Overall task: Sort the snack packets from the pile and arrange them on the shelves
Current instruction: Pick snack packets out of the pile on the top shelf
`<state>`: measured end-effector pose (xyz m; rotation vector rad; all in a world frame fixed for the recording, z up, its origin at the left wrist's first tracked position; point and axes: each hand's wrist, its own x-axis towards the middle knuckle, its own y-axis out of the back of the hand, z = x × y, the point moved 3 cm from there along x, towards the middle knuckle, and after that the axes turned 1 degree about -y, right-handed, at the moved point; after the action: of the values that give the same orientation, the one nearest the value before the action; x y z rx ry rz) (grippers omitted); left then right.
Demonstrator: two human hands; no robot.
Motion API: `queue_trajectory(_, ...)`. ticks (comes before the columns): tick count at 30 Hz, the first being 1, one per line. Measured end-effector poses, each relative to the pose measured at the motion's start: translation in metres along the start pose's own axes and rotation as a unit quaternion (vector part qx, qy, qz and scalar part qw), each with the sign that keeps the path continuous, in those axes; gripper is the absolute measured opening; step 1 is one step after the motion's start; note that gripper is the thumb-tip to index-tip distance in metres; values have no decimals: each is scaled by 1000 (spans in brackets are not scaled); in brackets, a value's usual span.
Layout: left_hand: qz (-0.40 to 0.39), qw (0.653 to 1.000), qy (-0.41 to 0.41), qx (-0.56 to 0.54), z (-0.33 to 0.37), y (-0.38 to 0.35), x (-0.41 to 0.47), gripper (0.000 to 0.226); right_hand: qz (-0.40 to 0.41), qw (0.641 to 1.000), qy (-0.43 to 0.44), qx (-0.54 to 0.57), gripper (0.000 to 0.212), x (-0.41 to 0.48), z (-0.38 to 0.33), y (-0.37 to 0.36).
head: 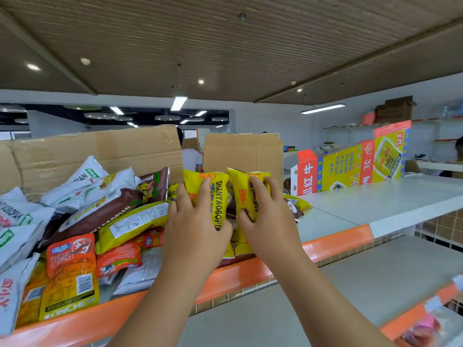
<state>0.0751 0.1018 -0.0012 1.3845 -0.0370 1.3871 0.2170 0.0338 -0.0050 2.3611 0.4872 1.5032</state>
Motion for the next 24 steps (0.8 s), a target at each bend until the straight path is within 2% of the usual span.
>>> queue_trajectory(5, 23, 998, -28, -41, 29, 0, 4, 89, 19, 1000, -10, 8, 64, 5, 12, 31)
queue_trajectory(11, 3, 993, -64, -95, 88, -27, 0, 89, 44, 998, -35, -17, 66, -3, 56, 81)
queue_trajectory(24, -80, 958, -139, -239, 320, -114, -46, 95, 81, 986, -93, -114, 70, -23, 233, 274)
